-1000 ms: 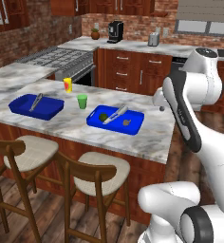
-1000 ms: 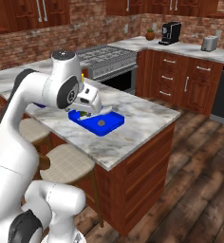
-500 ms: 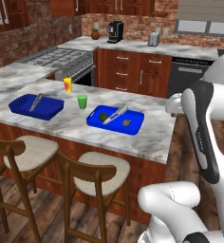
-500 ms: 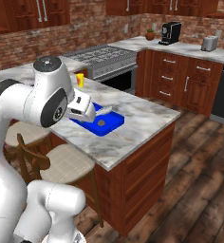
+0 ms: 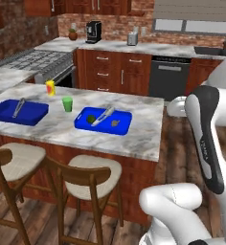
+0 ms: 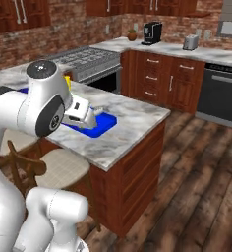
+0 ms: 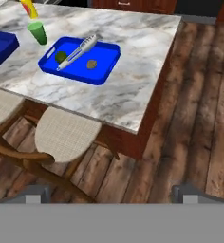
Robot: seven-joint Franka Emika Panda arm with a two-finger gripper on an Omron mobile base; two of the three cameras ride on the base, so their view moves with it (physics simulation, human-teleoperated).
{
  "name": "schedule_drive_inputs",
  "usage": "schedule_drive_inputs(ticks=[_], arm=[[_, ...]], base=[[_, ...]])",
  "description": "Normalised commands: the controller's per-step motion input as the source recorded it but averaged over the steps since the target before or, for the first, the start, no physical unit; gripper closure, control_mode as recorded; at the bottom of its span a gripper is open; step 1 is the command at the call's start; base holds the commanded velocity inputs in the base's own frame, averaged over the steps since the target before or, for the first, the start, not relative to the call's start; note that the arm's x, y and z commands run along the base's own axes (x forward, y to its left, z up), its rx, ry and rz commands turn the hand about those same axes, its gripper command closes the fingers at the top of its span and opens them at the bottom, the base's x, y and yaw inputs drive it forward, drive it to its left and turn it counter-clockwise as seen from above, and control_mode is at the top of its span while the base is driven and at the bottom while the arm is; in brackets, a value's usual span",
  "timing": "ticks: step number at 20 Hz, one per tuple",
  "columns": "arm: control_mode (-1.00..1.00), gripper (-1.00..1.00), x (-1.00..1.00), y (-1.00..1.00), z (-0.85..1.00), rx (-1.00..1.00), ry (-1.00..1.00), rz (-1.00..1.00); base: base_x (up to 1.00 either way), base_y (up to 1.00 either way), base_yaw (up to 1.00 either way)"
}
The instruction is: Gather the lime and garlic from the fridge and place them on a tray on the dining counter. Then gather the chicken drumsticks from the fridge and place them on the other tray.
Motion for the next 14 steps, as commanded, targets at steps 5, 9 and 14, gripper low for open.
schedule_drive_inputs(ticks=[5,9,14], arm=[[1.00,-1.00,0.00,0.00,0.00,0.00,0.00,0.00],[1.00,-1.00,0.00,0.00,0.00,0.00,0.00,0.00],[1.00,-1.00,0.00,0.00,0.00,0.00,0.00,0.00]], base=[[0.00,-0.01,-0.99],[0.00,0.00,-1.00],[0.00,0.00,-1.00]])
